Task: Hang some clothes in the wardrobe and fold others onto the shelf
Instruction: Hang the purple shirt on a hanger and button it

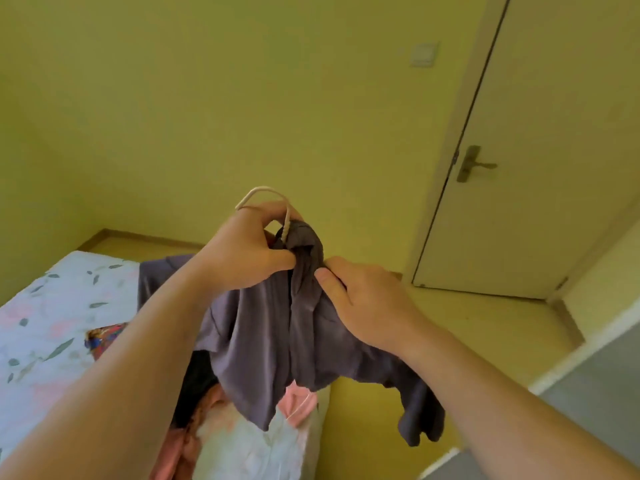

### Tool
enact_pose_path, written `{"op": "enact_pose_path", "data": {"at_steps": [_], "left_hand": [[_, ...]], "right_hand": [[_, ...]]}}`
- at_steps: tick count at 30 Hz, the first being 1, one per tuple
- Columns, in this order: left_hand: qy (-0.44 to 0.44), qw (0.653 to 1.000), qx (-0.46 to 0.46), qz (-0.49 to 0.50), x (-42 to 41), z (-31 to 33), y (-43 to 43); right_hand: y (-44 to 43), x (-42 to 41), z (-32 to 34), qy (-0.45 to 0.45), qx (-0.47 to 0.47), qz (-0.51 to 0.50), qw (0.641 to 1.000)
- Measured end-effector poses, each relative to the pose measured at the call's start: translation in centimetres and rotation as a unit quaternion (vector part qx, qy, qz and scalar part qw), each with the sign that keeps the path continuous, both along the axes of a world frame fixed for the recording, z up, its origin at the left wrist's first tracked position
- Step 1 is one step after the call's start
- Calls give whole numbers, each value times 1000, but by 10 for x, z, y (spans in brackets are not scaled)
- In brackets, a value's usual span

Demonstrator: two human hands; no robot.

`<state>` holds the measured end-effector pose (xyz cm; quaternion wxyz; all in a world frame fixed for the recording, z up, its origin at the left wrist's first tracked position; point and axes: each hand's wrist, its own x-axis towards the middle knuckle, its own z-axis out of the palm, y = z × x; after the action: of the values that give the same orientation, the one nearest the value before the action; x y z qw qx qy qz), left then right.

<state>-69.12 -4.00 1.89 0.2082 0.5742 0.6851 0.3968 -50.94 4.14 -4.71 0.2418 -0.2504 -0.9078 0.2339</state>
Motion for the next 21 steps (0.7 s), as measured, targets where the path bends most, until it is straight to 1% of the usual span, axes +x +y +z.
{"op": "enact_pose_path", "data": {"at_steps": [3, 6, 9, 11, 15, 18, 21], "left_hand": [[35, 997, 26, -70, 25, -1, 21], [53, 986, 64, -144, 55, -13, 39], [100, 960, 113, -238, 92, -28, 51], [111, 933, 134, -314, 122, -39, 53], [127, 870, 142, -456, 198, -61, 46], [93, 838, 150, -516, 254, -67, 34], [58, 807, 137, -571, 304, -69, 15]], "right_hand": [[-4, 24, -8, 74, 3, -61, 995], [-11, 58, -14, 103, -3, -163, 981], [-35, 100, -18, 115, 1, -264, 958], [-54, 131, -24, 109, -21, -340, 934], [-99, 200, -44, 79, -47, -478, 874], [-140, 243, -53, 51, -69, -550, 831], [-186, 277, -55, -4, -71, -619, 782]]}}
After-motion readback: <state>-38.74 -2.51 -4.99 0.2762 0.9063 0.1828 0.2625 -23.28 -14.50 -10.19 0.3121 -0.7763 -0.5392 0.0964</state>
